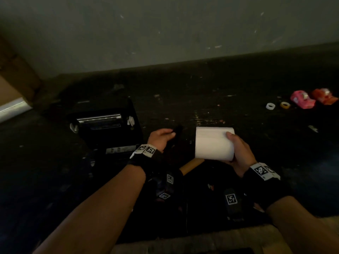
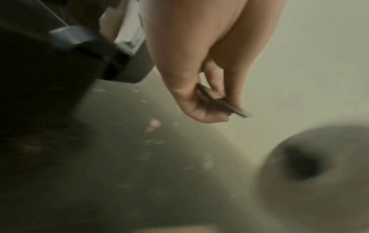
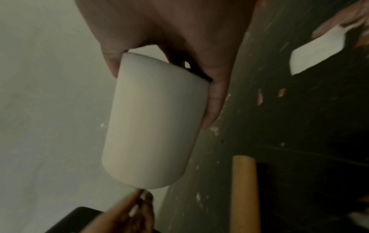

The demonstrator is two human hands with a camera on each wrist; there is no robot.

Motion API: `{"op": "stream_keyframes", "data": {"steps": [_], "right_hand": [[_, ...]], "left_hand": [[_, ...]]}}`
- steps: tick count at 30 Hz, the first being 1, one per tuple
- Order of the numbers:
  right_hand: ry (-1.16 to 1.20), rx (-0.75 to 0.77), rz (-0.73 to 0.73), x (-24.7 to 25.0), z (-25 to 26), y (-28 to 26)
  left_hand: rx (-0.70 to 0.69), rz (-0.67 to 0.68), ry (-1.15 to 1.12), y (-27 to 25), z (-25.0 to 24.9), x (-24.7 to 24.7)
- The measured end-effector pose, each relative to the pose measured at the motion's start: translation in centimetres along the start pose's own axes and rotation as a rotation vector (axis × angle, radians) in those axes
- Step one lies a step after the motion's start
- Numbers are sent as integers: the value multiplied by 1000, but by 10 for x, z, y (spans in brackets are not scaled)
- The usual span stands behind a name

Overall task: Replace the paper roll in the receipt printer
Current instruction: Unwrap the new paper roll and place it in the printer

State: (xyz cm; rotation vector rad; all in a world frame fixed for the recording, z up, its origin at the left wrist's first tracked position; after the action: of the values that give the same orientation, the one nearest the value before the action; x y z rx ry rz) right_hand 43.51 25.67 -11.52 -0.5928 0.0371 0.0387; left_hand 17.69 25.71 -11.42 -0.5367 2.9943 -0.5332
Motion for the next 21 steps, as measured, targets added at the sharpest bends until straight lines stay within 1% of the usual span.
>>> {"op": "stream_keyframes", "data": {"steps": [2, 4, 7, 10, 12, 13, 14, 17, 19, 21], "right_hand": [[22, 30, 3, -8, 9, -4], [44, 67, 8, -17, 19, -9], [94, 111, 19, -31, 33, -16], [115, 152, 7, -45, 44, -27], [124, 198, 9, -53, 51, -36], [130, 219, 10, -57, 55, -41], [138, 234, 9, -61, 57, -45], [132, 302, 9, -73, 65, -60], [120, 348, -6, -83, 68, -71], [123, 379, -15, -92, 69, -82]], "left_hand": [[13, 53, -242, -6, -15, -6], [26, 130, -361, -15, -29, -16], [17, 183, -427, -27, -43, -22], [-35, 198, -496, -42, -59, -22], [-85, 181, -502, -49, -69, -18], [-134, 152, -454, -50, -74, -14], [-203, 113, -356, -51, -80, -9], [-426, 12, 30, -62, -95, 3], [-493, -21, 153, -72, -100, 11], [-508, -16, 195, -78, -106, 23]]}}
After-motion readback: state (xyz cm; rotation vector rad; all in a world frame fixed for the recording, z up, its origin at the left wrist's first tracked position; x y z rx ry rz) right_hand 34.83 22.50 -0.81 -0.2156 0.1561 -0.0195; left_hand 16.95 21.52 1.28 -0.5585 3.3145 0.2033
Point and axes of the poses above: each hand's wrist, its own y-axis towards the middle knuckle, its own x-axis out of the back of the hand, z = x × y, the point moved 7 cm from there along y, towards the middle knuckle, and after that the axes turned 10 degrees about -y, right-handed, at the moved point
